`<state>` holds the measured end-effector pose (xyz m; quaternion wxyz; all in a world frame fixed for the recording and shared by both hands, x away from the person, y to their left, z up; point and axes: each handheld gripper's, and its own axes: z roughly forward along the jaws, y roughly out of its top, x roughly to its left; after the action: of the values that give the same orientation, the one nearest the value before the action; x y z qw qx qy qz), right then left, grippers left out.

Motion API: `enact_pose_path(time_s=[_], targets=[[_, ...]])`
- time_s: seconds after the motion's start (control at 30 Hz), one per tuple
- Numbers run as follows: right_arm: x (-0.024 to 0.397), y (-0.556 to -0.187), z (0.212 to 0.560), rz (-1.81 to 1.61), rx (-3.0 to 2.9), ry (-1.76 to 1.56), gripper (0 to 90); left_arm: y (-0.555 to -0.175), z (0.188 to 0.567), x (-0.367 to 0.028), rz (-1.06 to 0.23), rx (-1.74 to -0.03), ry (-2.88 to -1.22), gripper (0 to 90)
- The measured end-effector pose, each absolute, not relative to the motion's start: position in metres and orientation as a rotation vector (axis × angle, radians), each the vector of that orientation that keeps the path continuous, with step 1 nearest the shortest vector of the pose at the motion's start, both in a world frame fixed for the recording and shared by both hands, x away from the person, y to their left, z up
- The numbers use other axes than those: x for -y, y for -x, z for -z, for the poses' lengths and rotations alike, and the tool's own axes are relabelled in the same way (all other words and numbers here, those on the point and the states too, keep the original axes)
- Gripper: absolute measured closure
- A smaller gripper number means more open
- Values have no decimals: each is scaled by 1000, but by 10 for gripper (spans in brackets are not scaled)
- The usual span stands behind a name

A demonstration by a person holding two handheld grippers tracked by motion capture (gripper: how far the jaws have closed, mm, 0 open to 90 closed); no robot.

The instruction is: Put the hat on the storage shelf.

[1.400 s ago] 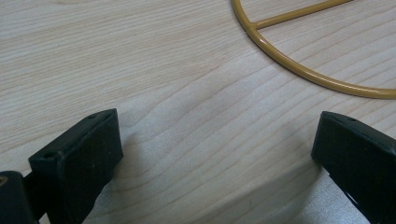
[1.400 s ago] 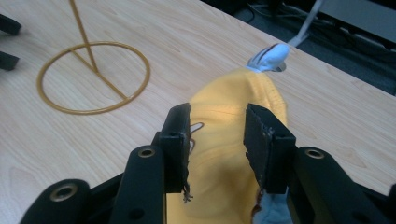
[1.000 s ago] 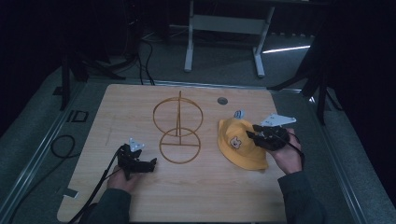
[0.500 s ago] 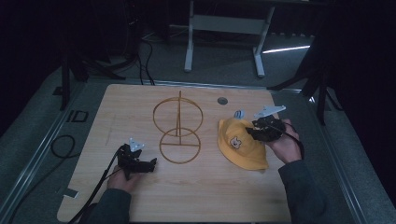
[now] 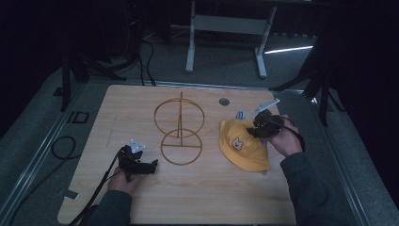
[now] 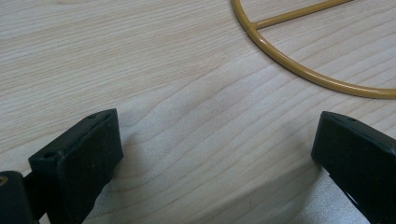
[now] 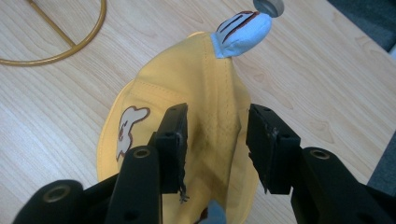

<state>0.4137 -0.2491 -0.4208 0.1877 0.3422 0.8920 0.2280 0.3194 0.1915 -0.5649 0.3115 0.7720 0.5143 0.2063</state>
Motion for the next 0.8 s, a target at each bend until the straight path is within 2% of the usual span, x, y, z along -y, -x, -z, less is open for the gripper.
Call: enact_pose_path(time_s=[0.5, 0.57, 0.7, 0.8], targets=[[245, -435, 426, -545, -2664, -1076, 594, -319, 565, -192, -543, -1358, -2040, 19], [244, -438, 427, -536, -2686, -1094, 627, -319, 565, -192, -543, -1357, -2040, 19], [241, -441, 427, -490, -2723, -1080, 753, -319, 565, -192, -543, -1358, -2039, 19], [237, -438, 425, -453, -2720, -1020, 785, -319, 565, -192, -543, -1357, -2039, 19]])
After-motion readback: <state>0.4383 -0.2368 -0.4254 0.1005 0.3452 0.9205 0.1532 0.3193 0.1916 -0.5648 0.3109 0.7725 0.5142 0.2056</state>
